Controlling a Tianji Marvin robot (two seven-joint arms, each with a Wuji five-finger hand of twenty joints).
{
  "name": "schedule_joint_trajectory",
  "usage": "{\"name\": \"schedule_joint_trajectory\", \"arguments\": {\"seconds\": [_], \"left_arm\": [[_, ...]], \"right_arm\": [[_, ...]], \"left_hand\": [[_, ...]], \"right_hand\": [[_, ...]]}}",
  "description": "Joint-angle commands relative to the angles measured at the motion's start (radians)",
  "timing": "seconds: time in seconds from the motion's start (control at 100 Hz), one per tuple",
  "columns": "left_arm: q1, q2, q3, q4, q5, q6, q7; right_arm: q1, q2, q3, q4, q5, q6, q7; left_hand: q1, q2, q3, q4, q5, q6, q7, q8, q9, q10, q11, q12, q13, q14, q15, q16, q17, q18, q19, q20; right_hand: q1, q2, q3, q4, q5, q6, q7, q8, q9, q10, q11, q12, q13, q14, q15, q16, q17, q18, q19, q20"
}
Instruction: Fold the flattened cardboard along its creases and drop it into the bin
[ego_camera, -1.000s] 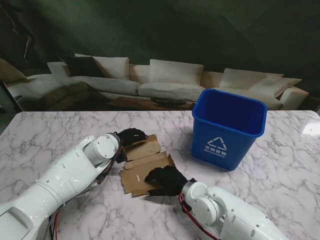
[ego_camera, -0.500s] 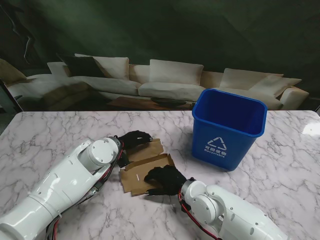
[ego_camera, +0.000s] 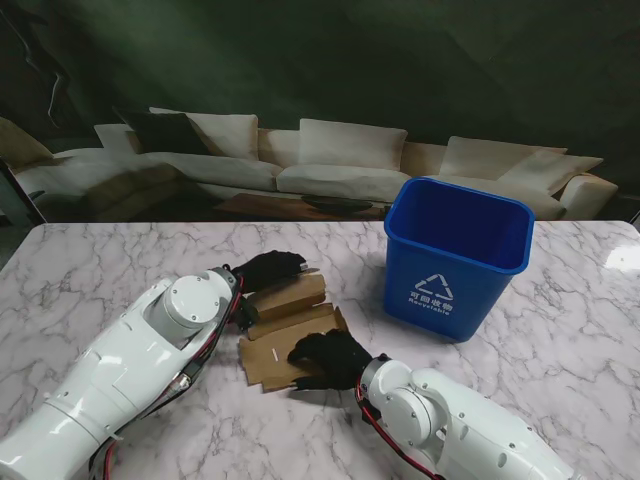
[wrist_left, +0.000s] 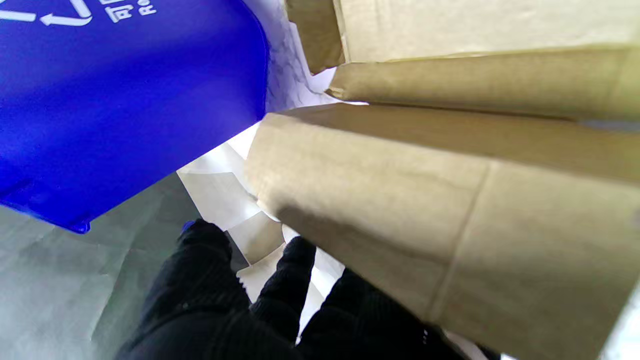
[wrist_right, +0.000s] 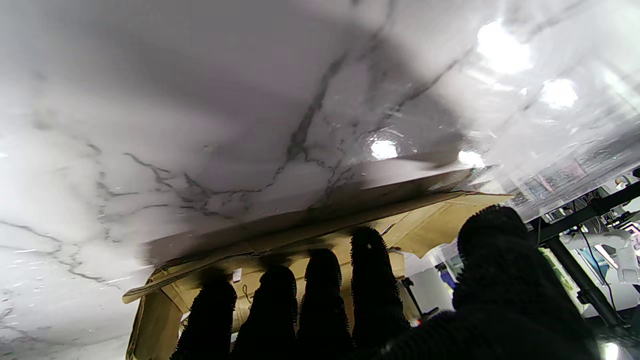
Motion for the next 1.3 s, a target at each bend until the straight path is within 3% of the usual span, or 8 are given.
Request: {"name": "schedule_joint_trajectory", "arguments": {"seconds": [0.0,0.17,0.27,0.51,0.58,0.77,1.09,1.29], "left_arm": [[0.004,-0.005,-0.005,-0.009,-0.013,0.014,-0.021],[0.009,0.001,-0.015,-0.025,-0.033,0.029,-0.049],[0.017,0.005,-0.017,-0.033,-0.024,0.012,-0.05],[0.071,0.023,-0.055,-0.105,-0.024,-0.039,-0.07],[0.088,0.029,-0.065,-0.125,-0.03,-0.059,-0.082],[0.097,0.055,-0.062,-0.13,-0.021,-0.132,-0.158],[0.076,0.077,-0.032,-0.086,-0.008,-0.19,-0.242],[0.019,0.075,0.039,-0.014,0.01,-0.162,-0.266]], "right_arm": [[-0.025,0.005,-0.019,0.053,-0.001,0.012,0.027],[-0.022,0.005,-0.022,0.057,0.0,0.012,0.028],[-0.02,0.005,-0.025,0.059,0.001,0.013,0.028],[-0.016,0.004,-0.03,0.064,0.005,0.018,0.03],[-0.016,0.003,-0.029,0.064,0.004,0.02,0.029],[-0.017,0.002,-0.027,0.067,0.004,0.017,0.023],[-0.023,0.0,-0.012,0.068,0.001,0.015,0.013],[-0.029,-0.001,-0.001,0.066,0.007,0.007,0.009]], "left_hand": [[0.002,0.02,-0.011,-0.01,-0.059,0.007,-0.022,-0.022,0.017,0.021,0.008,0.011,0.046,0.018,0.053,0.033,0.014,0.029,0.075,0.036],[-0.007,0.026,-0.01,-0.01,-0.08,0.019,-0.025,-0.042,0.15,0.007,0.036,0.03,0.012,0.048,0.146,0.143,-0.019,0.063,0.13,0.113],[-0.012,0.028,-0.011,-0.01,-0.05,0.014,-0.011,-0.044,0.263,-0.048,0.086,0.124,-0.025,0.053,0.147,0.172,-0.056,0.06,0.126,0.146],[-0.01,0.029,-0.01,-0.009,-0.004,0.001,0.004,-0.04,0.337,-0.093,0.112,0.263,-0.076,0.026,-0.057,0.003,-0.132,0.048,-0.058,0.033],[-0.008,0.025,-0.01,-0.009,0.026,-0.007,0.013,-0.039,0.357,-0.109,0.101,0.236,-0.082,0.015,-0.103,-0.047,-0.154,0.059,-0.122,-0.007],[-0.011,0.005,-0.011,-0.014,0.094,-0.065,0.035,-0.037,0.412,-0.239,0.117,0.15,-0.125,-0.05,-0.192,-0.121,-0.246,0.045,-0.335,-0.1],[-0.1,0.005,-0.014,-0.019,0.095,-0.124,0.038,-0.032,0.365,-0.286,0.135,0.092,-0.183,-0.09,-0.266,-0.168,-0.308,0.035,-0.624,-0.159],[-0.109,0.099,-0.015,-0.025,0.094,-0.162,0.033,-0.038,0.295,-0.313,0.104,0.06,-0.286,-0.127,-0.326,-0.208,-0.38,-0.033,-0.857,-0.195]], "right_hand": [[0.02,0.028,-0.031,0.024,0.009,0.009,0.031,0.003,0.021,0.07,0.023,0.003,0.011,0.044,0.02,-0.001,0.074,0.077,0.1,0.029],[0.02,0.029,-0.032,0.024,0.009,0.009,0.03,0.004,0.019,0.071,0.024,0.003,0.01,0.046,0.02,-0.001,0.073,0.076,0.101,0.029],[0.02,0.029,-0.032,0.024,0.009,0.009,0.03,0.004,0.018,0.072,0.024,0.003,0.009,0.045,0.02,-0.001,0.073,0.077,0.101,0.028],[0.021,0.03,-0.033,0.024,0.008,0.008,0.03,0.004,0.015,0.076,0.023,0.003,0.007,0.049,0.02,-0.002,0.071,0.078,0.101,0.027],[0.021,0.03,-0.033,0.024,0.008,0.009,0.03,0.004,0.014,0.081,0.023,0.003,0.006,0.052,0.02,-0.002,0.071,0.079,0.101,0.027],[0.022,0.03,-0.033,0.024,0.009,0.002,0.03,0.005,0.011,0.083,0.025,0.003,0.009,0.057,0.021,-0.002,0.073,0.081,0.105,0.028],[0.024,0.029,-0.035,0.024,0.007,-0.011,0.037,0.008,0.014,0.076,0.027,0.003,0.016,0.058,0.021,-0.001,0.078,0.086,0.112,0.031],[0.024,0.028,-0.035,0.024,0.008,0.023,0.034,0.003,0.019,0.079,0.029,0.004,0.023,0.052,0.022,0.0,0.09,0.087,0.123,0.037]]}}
